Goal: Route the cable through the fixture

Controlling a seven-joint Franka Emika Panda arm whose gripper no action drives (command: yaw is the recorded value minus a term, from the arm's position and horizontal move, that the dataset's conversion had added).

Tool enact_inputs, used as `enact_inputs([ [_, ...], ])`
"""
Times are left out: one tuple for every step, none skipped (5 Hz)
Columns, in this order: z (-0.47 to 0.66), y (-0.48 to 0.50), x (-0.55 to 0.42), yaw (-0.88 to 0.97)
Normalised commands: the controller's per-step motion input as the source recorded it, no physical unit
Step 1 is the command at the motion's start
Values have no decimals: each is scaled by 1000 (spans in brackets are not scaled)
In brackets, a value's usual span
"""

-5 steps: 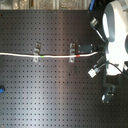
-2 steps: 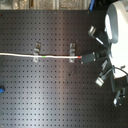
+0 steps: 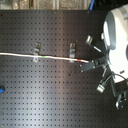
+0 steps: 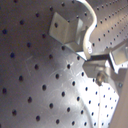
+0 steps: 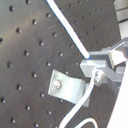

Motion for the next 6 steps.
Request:
enact_inputs([
  [231,216,-52,-209],
  [0,-18,7,-120],
  [61,-51,21,-111],
  [389,-68,-162,-14],
  [540,153,-238,-140],
  [199,154,-261,-43],
])
